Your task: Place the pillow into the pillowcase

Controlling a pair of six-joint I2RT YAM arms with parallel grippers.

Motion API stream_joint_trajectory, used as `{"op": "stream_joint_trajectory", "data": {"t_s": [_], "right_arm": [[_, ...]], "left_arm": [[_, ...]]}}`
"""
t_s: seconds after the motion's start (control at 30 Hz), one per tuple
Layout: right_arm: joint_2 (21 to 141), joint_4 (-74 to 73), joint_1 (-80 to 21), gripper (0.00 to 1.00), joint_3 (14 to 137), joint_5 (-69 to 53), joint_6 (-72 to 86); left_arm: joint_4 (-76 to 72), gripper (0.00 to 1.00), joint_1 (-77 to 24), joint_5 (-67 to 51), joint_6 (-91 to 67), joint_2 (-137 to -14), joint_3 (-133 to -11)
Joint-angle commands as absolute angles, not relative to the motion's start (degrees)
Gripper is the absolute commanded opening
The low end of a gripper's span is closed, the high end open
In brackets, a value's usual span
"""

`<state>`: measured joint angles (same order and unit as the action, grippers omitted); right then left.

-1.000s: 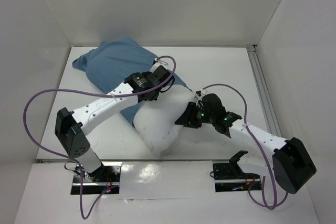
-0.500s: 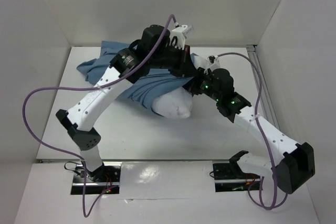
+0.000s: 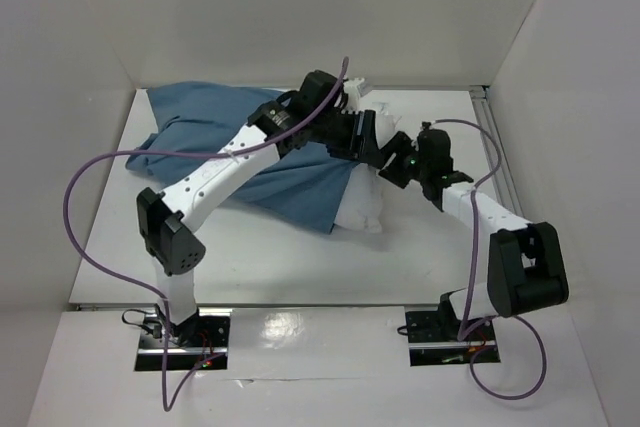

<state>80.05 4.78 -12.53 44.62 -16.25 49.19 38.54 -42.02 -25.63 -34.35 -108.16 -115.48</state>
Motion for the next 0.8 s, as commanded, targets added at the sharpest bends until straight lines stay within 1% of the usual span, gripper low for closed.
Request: {"op": "stream_joint_trajectory", "data": {"t_s": [0.0,0.03,0.07,0.1,0.13,0.2,0.23,0.37,0.4,0.43,0.53,0.63,0.67,0.77], "right_arm": [[78.1,-2.9,-8.7,0.79,51.8,-21.9,42.1],[76.9,-5.6,-8.7,0.85,51.9,-20.9,40.6],[73.5,-7.6,-8.1,0.92,51.2,-20.2,38.6],[71.6,-9.2,-7.1,0.95,50.5,-19.7,37.9],[68.1,-11.6,-6.5,0.96,49.5,-19.7,37.1],[65.1,-15.0,-4.6,0.97,46.9,-19.7,36.6],[63.8,-15.8,-4.6,0.97,46.2,-19.7,36.6],[60.0,-20.4,-3.9,0.99,44.2,-21.8,33.8],[59.3,-21.3,-4.4,0.99,44.2,-21.8,33.0],[59.3,-22.4,-4.4,0.99,43.5,-21.8,33.0],[59.3,-23.2,-4.4,1.00,42.8,-21.8,31.6],[58.8,-24.3,-4.4,1.00,42.8,-21.2,31.6],[58.8,-24.3,-4.4,1.00,42.8,-21.2,31.6],[58.8,-24.9,-4.4,1.00,42.8,-22.1,31.0]], "left_arm": [[45.2,0.64,-47.5,1.2,-29.1,-98.8,-110.9],[45.2,0.62,-48.3,9.4,-29.1,-96.5,-106.7],[43.8,0.62,-49.0,11.6,-31.4,-94.4,-98.3],[42.6,0.62,-49.0,13.3,-32.5,-90.5,-94.2],[41.5,0.60,-49.7,14.9,-33.7,-88.6,-87.0],[37.4,0.62,-51.3,16.0,-36.6,-84.2,-80.6],[36.7,0.69,-52.9,17.7,-37.8,-83.3,-75.9],[33.1,0.81,-54.8,18.3,-40.1,-81.8,-68.6],[32.4,0.87,-55.4,18.9,-40.1,-81.8,-67.8],[30.3,0.89,-55.4,18.9,-40.1,-81.8,-67.0],[26.6,0.91,-56.0,18.9,-40.3,-84.5,-65.0],[22.3,0.91,-58.4,22.2,-40.9,-88.1,-63.7],[21.2,0.92,-59.4,23.0,-40.9,-88.8,-63.7],[17.8,0.92,-60.2,24.3,-42.9,-91.0,-62.3]]}}
